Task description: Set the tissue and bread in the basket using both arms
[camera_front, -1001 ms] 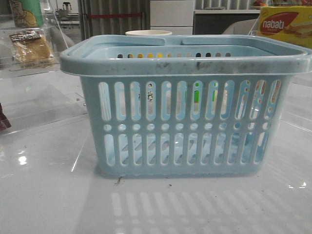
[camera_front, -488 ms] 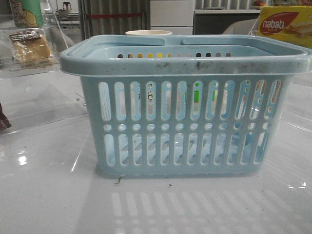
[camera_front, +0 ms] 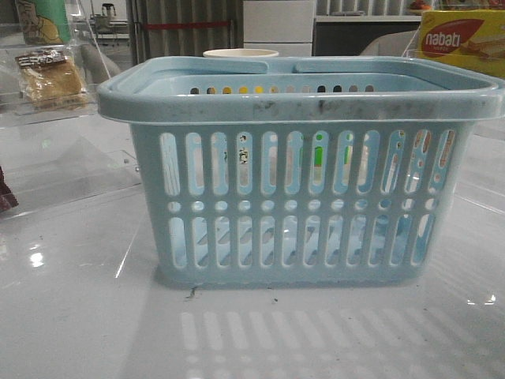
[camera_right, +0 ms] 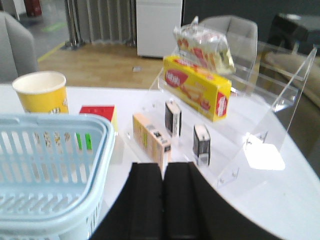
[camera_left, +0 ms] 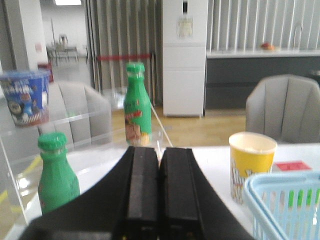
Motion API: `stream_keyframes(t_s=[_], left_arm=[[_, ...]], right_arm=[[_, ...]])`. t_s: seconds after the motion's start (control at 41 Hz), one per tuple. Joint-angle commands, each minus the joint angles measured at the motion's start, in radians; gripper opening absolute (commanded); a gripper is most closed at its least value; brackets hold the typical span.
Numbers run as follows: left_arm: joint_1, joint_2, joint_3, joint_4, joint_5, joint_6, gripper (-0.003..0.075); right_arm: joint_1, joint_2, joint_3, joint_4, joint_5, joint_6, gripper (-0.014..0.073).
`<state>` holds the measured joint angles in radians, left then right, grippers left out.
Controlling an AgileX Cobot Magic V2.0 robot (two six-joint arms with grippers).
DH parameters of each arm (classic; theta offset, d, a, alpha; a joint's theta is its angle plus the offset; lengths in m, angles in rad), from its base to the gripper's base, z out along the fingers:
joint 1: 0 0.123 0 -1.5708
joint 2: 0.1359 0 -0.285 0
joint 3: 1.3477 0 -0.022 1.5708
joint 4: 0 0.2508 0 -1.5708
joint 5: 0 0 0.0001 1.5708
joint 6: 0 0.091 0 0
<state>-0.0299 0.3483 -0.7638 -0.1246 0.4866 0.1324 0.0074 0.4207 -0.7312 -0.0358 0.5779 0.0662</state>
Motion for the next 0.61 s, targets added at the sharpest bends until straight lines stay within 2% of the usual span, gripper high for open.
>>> stream_keyframes(t_s=[0.0,0.122,0.464,0.513,0.562,0.586], left_arm=[[-0.002,0.053,-0.029,-0.016,-0.015,-0.006,0.009],[-0.002,0.086,-0.012,-0.016,0.049,-0.006,0.009],[-0.002,0.132,0.071,-0.007,0.059,-0.006,0.0092],[-0.002,0.139,0.073,0.0,0.072,-0.006,0.0113],[-0.002,0.146,0.073,0.007,0.083,-0.006,0.0171],[-0.002,0.151,0.073,0.009,0.089,-0.006,0.0235]], right_arm=[[-0.003,0.058,-0.033,-0.015,-0.012,-0.006,0.0055],[-0.003,0.118,-0.033,-0.032,0.057,-0.006,0.0055],[-0.003,0.251,-0.033,-0.054,0.131,-0.006,0.0066],[-0.003,0.267,-0.033,-0.054,0.131,-0.006,0.01],[-0.003,0.28,-0.033,-0.054,0.131,-0.006,0.0154],[-0.003,0.287,-0.033,-0.054,0.131,-0.006,0.0214]])
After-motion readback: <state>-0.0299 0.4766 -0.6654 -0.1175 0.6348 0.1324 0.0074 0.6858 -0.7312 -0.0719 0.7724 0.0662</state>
